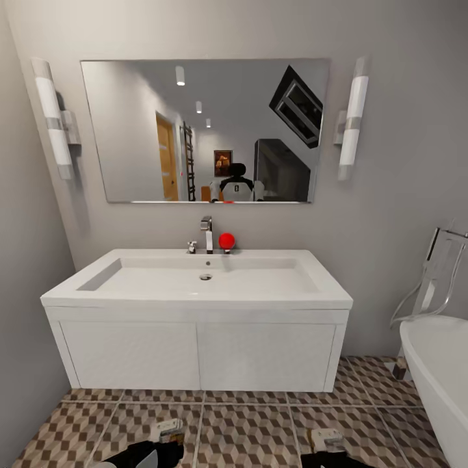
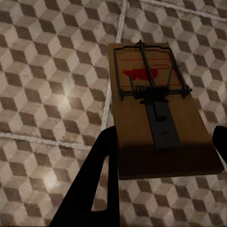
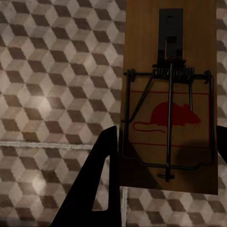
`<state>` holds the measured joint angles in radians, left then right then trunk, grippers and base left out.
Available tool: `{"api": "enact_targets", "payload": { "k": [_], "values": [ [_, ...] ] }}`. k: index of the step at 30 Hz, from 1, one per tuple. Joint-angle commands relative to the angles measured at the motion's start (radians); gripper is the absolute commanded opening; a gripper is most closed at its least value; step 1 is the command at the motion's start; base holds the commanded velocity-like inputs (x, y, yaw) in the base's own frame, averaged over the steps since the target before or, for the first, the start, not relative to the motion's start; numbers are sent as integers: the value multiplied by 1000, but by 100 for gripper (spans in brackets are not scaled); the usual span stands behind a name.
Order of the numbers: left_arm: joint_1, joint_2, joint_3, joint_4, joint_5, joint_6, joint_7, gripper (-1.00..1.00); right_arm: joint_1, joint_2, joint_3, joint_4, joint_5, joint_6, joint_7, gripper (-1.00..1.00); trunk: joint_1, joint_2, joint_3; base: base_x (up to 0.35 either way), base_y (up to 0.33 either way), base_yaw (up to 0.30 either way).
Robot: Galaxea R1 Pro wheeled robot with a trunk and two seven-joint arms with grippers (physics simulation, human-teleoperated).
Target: Take the four mousetraps from the cabinet in the bathroom and place them on the bathroom floor. Make sure all four end up on the same floor surface, and ensure that at least two of them are either under or directly next to the same bathroom sink.
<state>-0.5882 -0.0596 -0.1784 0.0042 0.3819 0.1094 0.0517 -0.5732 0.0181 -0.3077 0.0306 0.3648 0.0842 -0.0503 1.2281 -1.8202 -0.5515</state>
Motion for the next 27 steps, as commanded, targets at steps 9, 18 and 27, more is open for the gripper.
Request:
{"api": "enact_targets", "payload": {
  "k": [9, 18, 27],
  "values": [
    [11, 22, -10, -37, 40, 52, 2, -100, 3, 7, -10, -33, 15, 16, 6, -100, 0, -1, -1, 0, 0, 0],
    [11, 35, -11, -71, 38, 31, 2, -100, 3, 10, -10, -84, 17, 21, 7, -100, 0, -1, -1, 0, 0, 0],
    [11, 37, -11, -115, 3, -20, 14, -100, 3, 10, -14, -135, 16, 20, 7, -100, 0, -1, -1, 0, 0, 0]
  ]
}}
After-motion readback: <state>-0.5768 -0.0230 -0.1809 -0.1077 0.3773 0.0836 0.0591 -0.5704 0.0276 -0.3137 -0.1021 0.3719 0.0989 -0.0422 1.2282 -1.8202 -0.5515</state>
